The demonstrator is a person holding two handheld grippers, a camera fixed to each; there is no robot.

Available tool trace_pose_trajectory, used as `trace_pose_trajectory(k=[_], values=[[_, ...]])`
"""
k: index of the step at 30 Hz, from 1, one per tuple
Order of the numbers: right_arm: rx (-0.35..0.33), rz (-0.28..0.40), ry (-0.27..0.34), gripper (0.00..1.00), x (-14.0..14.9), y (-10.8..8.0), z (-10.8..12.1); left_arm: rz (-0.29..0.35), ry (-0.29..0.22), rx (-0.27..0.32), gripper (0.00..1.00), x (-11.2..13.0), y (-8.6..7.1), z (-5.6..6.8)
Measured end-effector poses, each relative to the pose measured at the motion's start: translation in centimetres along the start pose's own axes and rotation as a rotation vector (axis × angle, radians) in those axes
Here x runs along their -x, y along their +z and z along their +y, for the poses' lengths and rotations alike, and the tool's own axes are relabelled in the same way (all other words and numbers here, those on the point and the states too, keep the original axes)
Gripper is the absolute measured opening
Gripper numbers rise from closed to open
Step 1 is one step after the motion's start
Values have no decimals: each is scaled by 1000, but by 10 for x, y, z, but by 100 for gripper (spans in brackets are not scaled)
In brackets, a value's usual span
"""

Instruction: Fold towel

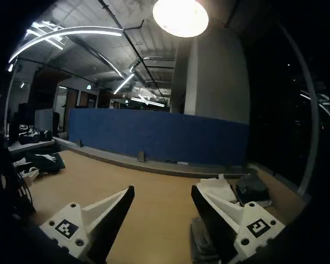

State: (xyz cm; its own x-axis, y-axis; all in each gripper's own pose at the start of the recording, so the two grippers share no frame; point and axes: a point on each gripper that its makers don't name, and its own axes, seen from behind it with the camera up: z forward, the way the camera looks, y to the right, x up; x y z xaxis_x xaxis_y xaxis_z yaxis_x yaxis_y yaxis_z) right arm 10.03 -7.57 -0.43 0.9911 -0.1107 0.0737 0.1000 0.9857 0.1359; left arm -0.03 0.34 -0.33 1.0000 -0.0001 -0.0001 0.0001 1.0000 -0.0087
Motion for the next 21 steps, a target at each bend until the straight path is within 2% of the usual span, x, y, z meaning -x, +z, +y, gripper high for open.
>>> trace_pose_trajectory(k=[10,21], values=[[18,50,46,100,-2,-4,18,0,0,0,92,0,-1,0],[73,80,135,100,39,-5,49,0,0,0,92,0,-1,-1]])
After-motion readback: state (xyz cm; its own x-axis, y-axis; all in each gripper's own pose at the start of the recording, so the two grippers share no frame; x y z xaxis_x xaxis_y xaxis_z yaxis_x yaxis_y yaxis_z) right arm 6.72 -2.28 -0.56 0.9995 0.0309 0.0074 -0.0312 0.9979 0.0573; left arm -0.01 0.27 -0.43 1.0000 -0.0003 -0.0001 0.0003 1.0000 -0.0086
